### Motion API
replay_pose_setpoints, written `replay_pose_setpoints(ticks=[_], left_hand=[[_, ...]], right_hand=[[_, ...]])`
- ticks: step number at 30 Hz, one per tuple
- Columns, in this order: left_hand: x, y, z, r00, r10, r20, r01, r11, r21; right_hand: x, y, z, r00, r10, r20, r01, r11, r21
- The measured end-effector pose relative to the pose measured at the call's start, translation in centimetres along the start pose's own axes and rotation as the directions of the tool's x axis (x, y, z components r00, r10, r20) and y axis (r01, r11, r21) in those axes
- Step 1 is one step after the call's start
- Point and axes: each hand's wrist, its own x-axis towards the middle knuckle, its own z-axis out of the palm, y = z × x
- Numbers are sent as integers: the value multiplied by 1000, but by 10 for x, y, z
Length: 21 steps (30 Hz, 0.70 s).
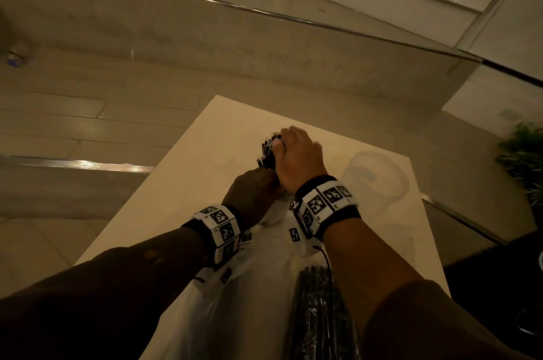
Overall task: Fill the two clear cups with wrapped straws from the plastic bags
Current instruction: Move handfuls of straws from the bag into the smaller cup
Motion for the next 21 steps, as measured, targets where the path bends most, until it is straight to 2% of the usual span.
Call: replay_pose_setpoints(ticks=[2,3,4,5,7,8,9,10,11,12,13,14,15,19,21], left_hand=[[-6,1,-3,995,85,-44,-86,996,-1],[-9,0,-6,991,111,-71,-111,994,6],[-13,-2,-9,990,109,-90,-108,994,15],[-16,-7,-11,992,78,-96,-76,997,17],[-23,-20,-15,995,-59,-79,60,998,14],[-28,-28,-17,984,-169,-51,170,985,26],[-33,-36,-19,953,-302,-11,303,952,44],[-38,-45,-21,895,-444,50,441,895,68],[-44,-53,-21,820,-560,115,551,828,101],[-50,-60,-19,752,-636,175,622,772,131],[-55,-65,-16,703,-674,226,659,737,147],[-61,-69,-13,674,-688,268,676,721,150],[-66,-72,-10,650,-695,309,689,710,147],[-81,-72,2,509,-726,462,773,622,125],[-84,-72,8,495,-717,492,797,599,71]], right_hand=[[-5,3,8,998,-8,55,9,1000,-10],[-7,4,7,1000,-14,12,14,1000,25],[-11,4,3,996,-15,-87,23,996,84],[-16,3,0,969,-23,-248,63,986,154],[-31,-1,-4,833,-61,-549,226,945,237],[-42,-6,-3,801,-86,-592,292,919,263],[-52,-11,1,832,-118,-542,325,896,303],[-61,-15,8,899,-134,-416,294,890,349],[-66,-17,20,969,-119,-216,193,911,365],[-69,-18,34,997,-74,25,62,940,334],[-71,-14,53,968,-10,251,-60,961,270],[-72,-11,70,910,59,410,-152,968,198],[-74,-8,85,860,125,495,-221,965,140],[-83,-2,114,737,303,604,-416,908,53],[-82,-2,123,702,325,634,-489,867,97]])
